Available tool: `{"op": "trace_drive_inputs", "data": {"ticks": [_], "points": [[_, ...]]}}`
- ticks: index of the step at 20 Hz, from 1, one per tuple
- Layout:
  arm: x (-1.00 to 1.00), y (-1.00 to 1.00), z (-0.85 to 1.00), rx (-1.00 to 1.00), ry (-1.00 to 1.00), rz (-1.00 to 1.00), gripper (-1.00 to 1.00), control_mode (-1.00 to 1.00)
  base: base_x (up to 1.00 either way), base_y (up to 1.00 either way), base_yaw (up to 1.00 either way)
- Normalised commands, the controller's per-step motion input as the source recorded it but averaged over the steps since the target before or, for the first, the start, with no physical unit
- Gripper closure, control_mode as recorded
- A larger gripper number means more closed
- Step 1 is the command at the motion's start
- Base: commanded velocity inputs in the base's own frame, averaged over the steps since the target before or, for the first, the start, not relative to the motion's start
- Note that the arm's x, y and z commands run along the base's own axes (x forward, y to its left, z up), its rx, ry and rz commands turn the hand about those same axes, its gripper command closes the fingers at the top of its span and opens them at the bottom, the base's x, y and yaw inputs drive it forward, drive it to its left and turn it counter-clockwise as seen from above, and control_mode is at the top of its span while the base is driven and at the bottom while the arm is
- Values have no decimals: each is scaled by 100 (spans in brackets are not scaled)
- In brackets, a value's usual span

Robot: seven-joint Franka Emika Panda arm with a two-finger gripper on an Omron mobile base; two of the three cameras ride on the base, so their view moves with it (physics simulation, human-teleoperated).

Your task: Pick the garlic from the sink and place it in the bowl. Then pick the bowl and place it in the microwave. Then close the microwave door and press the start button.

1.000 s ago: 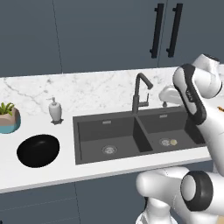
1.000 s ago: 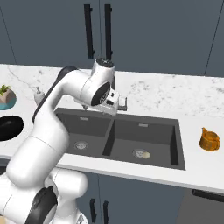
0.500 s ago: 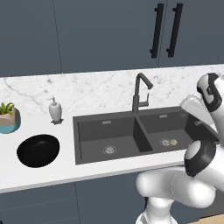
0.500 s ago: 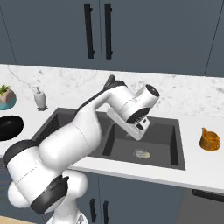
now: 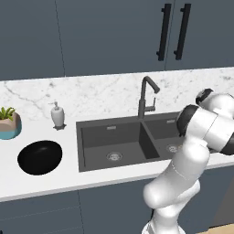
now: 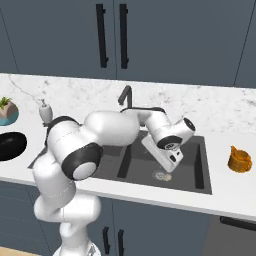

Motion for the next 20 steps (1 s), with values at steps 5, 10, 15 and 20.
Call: {"op": "trace_drive_inputs", "data": {"ticks": [5,10,15,20], "points": [[57,-26,-82,0,3,-1,-100,-100,0,0,0],[46,-22,-62,0,0,2,-100,-100,0,0,0],[30,-4,-59,-3,0,8,-100,-100,0,0,0],[28,0,-69,-10,0,9,-100,-100,0,0,0]]}}
